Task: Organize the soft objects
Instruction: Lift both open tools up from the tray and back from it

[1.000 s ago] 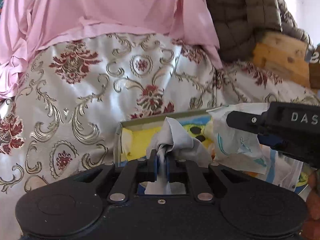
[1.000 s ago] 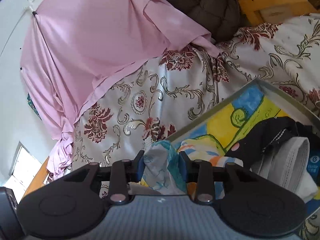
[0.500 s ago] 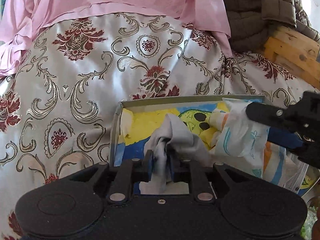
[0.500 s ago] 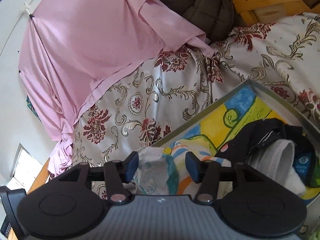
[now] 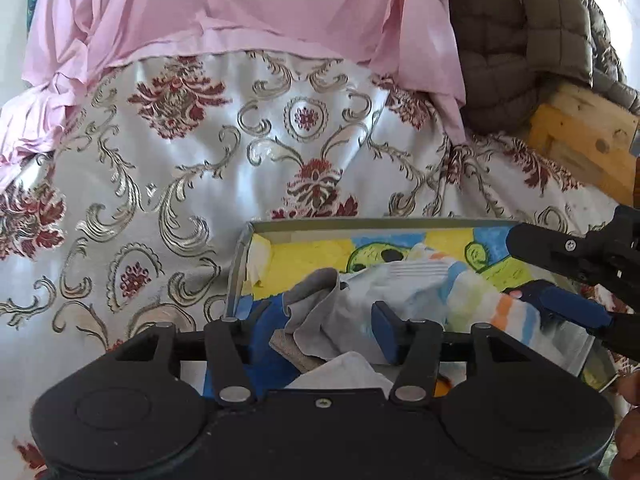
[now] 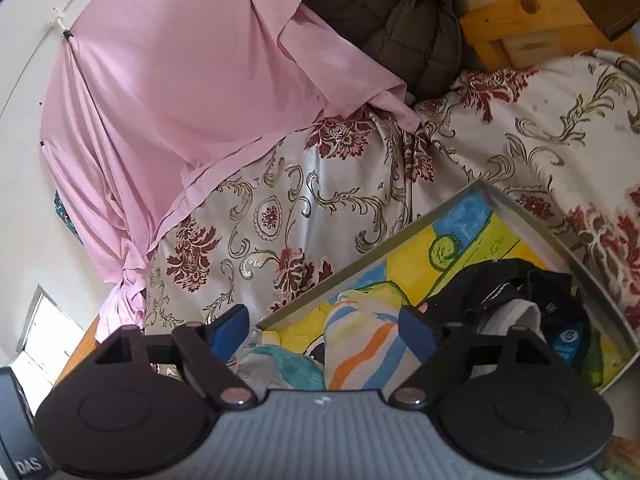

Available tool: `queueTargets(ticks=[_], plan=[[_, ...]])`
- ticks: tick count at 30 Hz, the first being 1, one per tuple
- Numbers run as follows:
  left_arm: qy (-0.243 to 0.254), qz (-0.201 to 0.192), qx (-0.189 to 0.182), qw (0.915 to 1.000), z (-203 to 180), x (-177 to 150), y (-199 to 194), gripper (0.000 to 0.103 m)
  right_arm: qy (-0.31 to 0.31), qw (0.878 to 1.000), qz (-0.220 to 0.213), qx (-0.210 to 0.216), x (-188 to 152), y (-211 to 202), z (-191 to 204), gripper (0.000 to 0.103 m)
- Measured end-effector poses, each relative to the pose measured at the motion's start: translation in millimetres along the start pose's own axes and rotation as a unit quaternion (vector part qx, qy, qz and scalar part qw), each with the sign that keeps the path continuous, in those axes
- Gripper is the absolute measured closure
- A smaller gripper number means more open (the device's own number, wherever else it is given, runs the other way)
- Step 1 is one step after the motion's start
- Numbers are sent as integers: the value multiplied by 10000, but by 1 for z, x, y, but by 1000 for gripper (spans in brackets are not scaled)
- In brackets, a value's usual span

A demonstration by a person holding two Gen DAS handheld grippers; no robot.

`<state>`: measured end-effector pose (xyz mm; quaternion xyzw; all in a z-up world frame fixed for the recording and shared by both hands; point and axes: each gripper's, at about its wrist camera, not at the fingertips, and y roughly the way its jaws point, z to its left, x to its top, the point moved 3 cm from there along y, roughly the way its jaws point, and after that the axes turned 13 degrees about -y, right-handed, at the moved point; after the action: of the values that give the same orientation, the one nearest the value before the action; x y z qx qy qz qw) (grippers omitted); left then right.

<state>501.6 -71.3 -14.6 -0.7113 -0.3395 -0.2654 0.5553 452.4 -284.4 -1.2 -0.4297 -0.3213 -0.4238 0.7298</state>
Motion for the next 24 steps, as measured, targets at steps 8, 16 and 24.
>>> queueTargets(ticks=[8,16,24], plan=[[-339,-505,-151,9980,0,10,-49,28,-379,9988,-172,-269,7,-37,9,6],[-480,-971,-323,9936,1,14,-111,22,-828,9947,-366,-498,16,-82,30,0],[-386,-1345,-413,9893,-4,5,-166,13,-1373,9854,-641,-771,18,-131,49,0]])
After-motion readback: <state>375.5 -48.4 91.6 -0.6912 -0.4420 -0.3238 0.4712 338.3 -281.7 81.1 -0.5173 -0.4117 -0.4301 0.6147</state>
